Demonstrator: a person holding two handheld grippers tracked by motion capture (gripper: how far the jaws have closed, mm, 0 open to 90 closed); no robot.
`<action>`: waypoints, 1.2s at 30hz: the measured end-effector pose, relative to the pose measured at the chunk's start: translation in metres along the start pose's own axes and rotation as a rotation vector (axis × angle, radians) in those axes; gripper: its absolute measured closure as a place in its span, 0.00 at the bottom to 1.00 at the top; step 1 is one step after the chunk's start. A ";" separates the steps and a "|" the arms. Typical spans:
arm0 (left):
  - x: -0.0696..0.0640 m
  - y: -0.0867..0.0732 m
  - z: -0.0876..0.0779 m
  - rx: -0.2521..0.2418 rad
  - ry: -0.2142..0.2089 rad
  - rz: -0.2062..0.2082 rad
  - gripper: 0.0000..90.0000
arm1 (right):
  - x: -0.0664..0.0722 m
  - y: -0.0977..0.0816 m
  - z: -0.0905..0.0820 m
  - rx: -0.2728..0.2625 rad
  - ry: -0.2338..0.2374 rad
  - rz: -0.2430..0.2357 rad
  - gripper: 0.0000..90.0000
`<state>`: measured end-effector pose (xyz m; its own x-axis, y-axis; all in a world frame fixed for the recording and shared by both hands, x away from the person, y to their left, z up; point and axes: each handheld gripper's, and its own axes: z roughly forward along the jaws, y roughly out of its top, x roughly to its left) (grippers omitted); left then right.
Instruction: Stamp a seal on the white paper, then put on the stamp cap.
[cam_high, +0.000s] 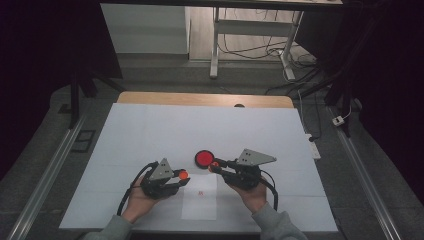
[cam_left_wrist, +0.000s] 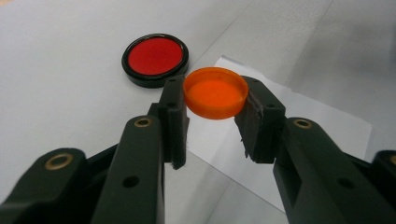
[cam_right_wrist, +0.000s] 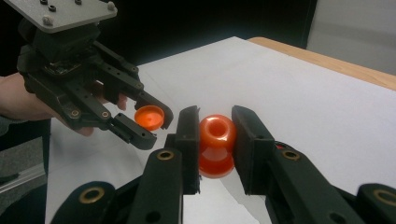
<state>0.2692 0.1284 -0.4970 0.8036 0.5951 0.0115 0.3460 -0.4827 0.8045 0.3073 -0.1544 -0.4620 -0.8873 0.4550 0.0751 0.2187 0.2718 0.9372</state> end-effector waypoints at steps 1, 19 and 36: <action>0.000 0.000 0.001 0.000 0.000 0.001 0.71 | 0.000 0.000 0.000 0.000 0.000 0.000 0.80; -0.007 0.009 0.018 0.021 -0.026 0.021 0.71 | 0.001 0.000 0.002 0.006 0.006 -0.002 0.80; -0.011 0.018 0.036 0.031 -0.045 0.034 0.71 | 0.003 0.001 0.002 0.003 0.012 -0.006 0.80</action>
<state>0.2840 0.0904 -0.5038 0.8358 0.5489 0.0107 0.3326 -0.5217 0.7856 0.3051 -0.1511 -0.4618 -0.8935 0.4431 0.0732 0.2141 0.2769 0.9367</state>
